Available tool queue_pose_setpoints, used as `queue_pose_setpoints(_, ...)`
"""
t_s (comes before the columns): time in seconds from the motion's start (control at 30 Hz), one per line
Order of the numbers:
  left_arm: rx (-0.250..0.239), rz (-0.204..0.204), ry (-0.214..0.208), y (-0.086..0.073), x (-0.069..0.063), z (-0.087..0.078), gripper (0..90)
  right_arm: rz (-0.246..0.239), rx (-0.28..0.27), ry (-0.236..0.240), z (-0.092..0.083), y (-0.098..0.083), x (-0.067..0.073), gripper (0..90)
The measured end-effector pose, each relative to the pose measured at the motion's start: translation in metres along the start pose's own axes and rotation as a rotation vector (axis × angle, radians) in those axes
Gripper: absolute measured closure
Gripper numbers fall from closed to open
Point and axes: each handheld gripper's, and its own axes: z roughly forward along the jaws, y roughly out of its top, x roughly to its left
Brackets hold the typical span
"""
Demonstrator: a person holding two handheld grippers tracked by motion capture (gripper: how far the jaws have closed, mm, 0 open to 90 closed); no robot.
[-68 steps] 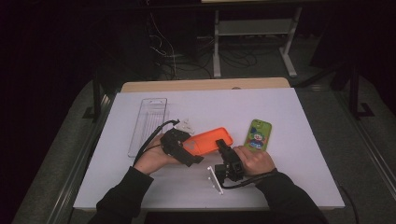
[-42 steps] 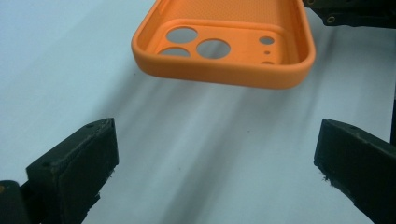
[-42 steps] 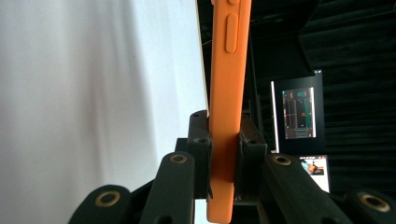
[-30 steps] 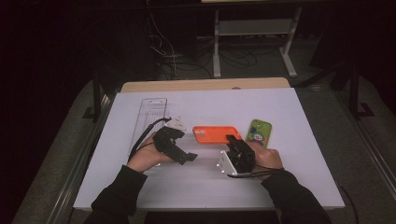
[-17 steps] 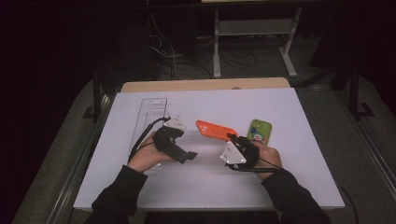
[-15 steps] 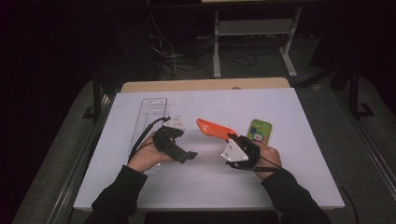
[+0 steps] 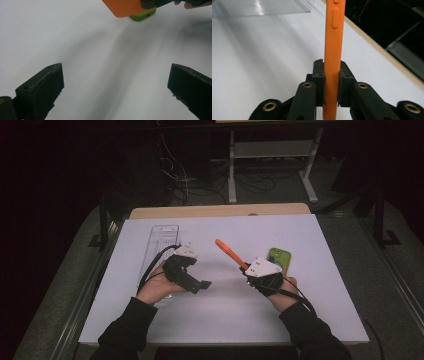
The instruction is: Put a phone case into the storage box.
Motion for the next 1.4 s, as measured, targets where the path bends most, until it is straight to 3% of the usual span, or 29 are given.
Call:
queue_pose_setpoints(0.33, -0.011, -0.016, 0.004, 0.0, 0.0, 0.0, 0.0, 0.25, 0.001, 0.14, 0.001, -0.005, -0.018, 78.3)
queue_pose_setpoints(0.37, -0.003, 0.002, 0.01, 0.0, 0.001, -0.001, 0.0, 0.312, 0.001, 0.166, 0.001, -0.005, -0.018, 78.3)
queue_pose_setpoints(0.47, -0.018, -0.028, 0.01, 0.0, 0.0, -0.001, 0.0, 0.38, -0.014, 0.195, 0.003, -0.008, -0.023, 78.4)
queue_pose_setpoints(0.6, -0.016, -0.003, 0.02, 0.0, 0.003, -0.002, 0.0, 0.452, -0.01, 0.218, 0.004, -0.012, -0.024, 78.5)
queue_pose_setpoints(0.63, -0.029, -0.018, 0.022, 0.0, 0.002, -0.002, 0.0, 0.464, -0.009, 0.22, 0.005, -0.012, -0.024, 78.5)
queue_pose_setpoints(0.77, -0.068, -0.031, 0.012, 0.002, 0.005, -0.004, 0.0, 0.462, -0.012, 0.217, 0.006, -0.013, -0.023, 78.5)
queue_pose_setpoints(0.83, -0.092, -0.064, 0.003, 0.003, 0.004, -0.005, 0.0, 0.462, -0.014, 0.215, 0.006, -0.012, -0.021, 78.5)
queue_pose_setpoints(0.93, -0.121, -0.075, 0.015, 0.006, 0.006, -0.007, 0.0, 0.454, -0.017, 0.214, 0.005, -0.011, -0.019, 78.5)
queue_pose_setpoints(1.03, -0.149, -0.108, -0.002, 0.01, 0.008, -0.006, 0.0, 0.459, -0.019, 0.212, 0.004, -0.011, -0.017, 78.5)
queue_pose_setpoints(1.4, -0.202, -0.137, -0.032, 0.033, 0.015, 0.0, 0.0, 0.449, -0.048, 0.209, 0.004, -0.006, -0.012, 78.5)
